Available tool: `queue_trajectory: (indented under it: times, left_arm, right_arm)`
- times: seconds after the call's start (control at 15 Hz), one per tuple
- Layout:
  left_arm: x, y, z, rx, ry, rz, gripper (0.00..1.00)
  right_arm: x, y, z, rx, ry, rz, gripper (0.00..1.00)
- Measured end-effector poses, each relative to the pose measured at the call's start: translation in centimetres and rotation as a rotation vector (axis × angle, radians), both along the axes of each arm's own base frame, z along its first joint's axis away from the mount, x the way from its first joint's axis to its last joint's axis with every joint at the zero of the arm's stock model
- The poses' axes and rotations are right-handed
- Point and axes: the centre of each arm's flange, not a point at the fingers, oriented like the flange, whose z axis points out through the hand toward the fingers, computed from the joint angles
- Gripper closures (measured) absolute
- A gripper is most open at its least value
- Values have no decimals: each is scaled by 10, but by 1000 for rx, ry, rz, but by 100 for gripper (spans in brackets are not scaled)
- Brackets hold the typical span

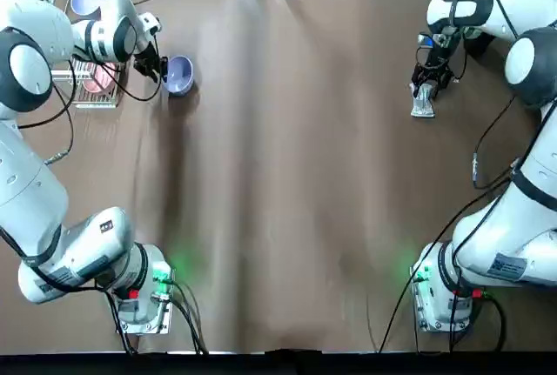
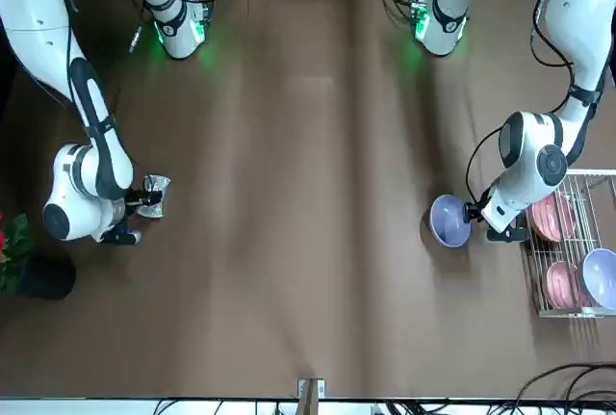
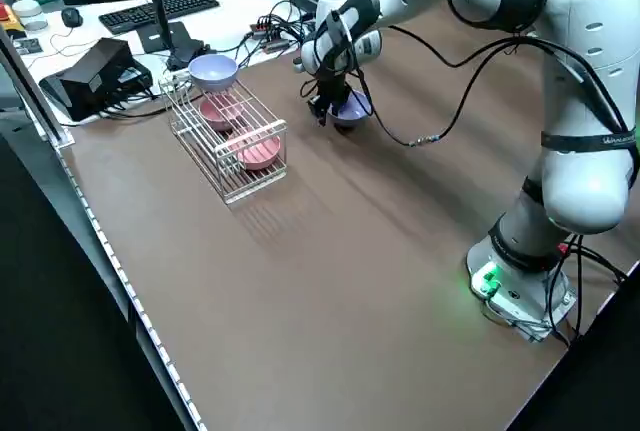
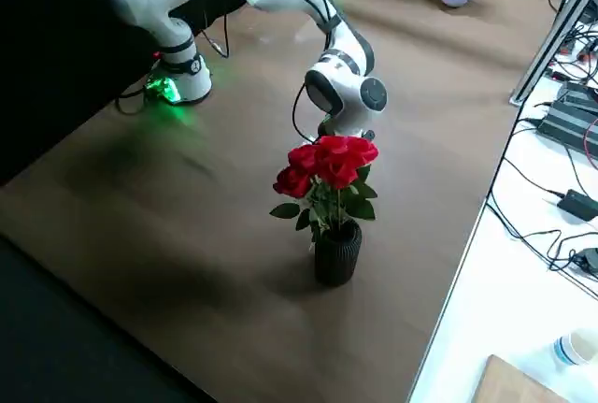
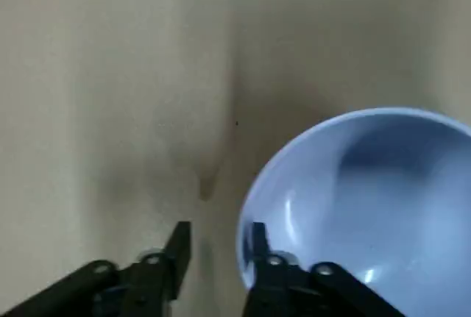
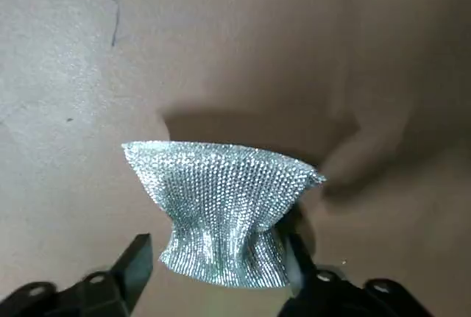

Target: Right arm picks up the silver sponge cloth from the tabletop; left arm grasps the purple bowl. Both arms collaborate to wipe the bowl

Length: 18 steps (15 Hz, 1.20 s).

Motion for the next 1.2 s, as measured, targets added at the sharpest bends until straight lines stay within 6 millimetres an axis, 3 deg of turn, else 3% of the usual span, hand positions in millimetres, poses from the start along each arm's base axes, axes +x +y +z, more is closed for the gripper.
queue_trajectory:
  times: [0.07, 0.27, 0.6, 0.73, 1.0, 1.07, 1.13, 1.2]
  left_arm:
    - [0, -1, 0, -1, 1, 1, 69]
    - [1, -3, 1, -4, -6, 2, 93]
    - [7, -15, 12, -9, -28, -15, 95]
    - [9, -33, 17, -23, -37, -24, 95]
    - [14, -100, 42, -82, -70, 17, 95]
    - [13, -122, 50, -101, -72, 33, 95]
    - [5, -170, 63, -133, -61, 66, 95]
    - [-1, -198, 69, -143, -51, 78, 95]
  right_arm:
    - [-1, 0, -1, 0, 4, 0, 25]
    - [-3, 0, -2, 2, 22, 1, 26]
    - [-6, -1, -3, 4, 40, 1, 41]
    - [-6, 0, -3, 4, 41, 2, 46]
    - [-5, -2, -2, -1, 40, 4, 58]
    - [-5, -4, -2, -6, 39, 7, 66]
    - [-4, -6, -1, -13, 37, 11, 70]
    - [-4, -7, -1, -14, 37, 11, 78]
